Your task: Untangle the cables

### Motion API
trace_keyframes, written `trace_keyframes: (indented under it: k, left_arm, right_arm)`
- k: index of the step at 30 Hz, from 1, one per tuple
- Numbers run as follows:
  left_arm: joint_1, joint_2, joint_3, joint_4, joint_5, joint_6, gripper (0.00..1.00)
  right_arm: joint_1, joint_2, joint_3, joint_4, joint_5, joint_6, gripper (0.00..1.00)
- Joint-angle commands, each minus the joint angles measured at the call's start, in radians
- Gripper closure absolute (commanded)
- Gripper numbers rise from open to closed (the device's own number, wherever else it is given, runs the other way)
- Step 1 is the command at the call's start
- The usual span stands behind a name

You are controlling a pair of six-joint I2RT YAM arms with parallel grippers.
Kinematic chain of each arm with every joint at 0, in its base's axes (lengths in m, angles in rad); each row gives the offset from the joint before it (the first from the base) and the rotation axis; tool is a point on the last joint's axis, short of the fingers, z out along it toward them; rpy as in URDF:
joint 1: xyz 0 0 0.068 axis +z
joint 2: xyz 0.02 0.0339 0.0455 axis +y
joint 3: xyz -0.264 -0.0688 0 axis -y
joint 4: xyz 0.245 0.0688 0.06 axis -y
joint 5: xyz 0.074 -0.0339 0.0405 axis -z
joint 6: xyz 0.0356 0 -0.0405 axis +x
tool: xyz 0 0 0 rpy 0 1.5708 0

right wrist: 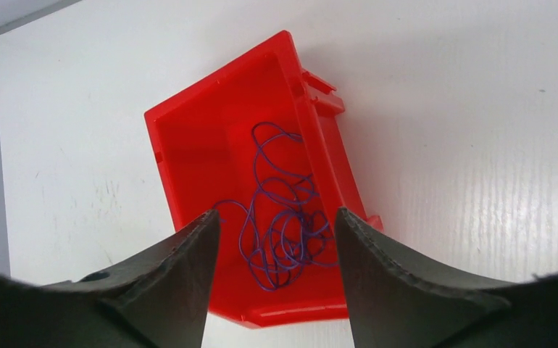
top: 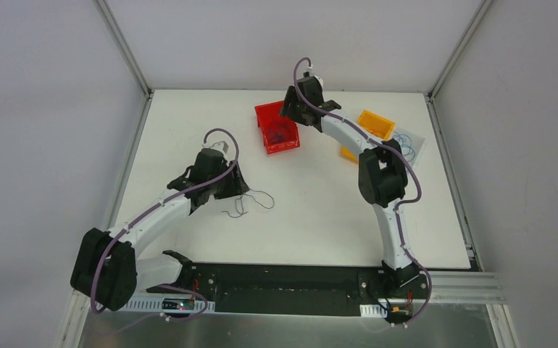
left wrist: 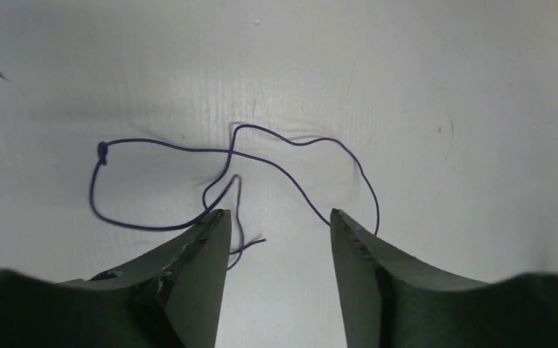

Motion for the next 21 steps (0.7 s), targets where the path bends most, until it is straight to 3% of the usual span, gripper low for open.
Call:
trace_keyframes:
  k: [1,2,3,13,21]
  left_arm:
    - [-0.005,0.062,0.099,-0.07,-0.038,-0.013,0.12]
    - [-0.009,0.073,0.109,-0.097,-0.064,-0.006,0.02]
    - [-0.013,0.078,0.118,-0.125,-0.09,-0.002,0.01]
    - [-0.118,0.215,0.248,-0.368,-0.323,0.039,0.01]
    - [-0.125,0.422,0.326,-0.327,-0.237,-0.018,0.01]
  right_arm:
    - [-0.011,-0.194,-0.07,-0.01,-0.021,-0.023,0.37]
    - [-0.018,-0.228,-0.105,0.006,-0.039,-0.018,0.37]
    - [-0.026,-0.279,-0.148,0.023,-0.059,-0.013,0.37]
    - [-0.089,-0.586,-0.524,0.179,-0.18,0.062,0.36]
    - [-0.118,-0.719,-0.647,0.212,-0.221,0.08,0.36]
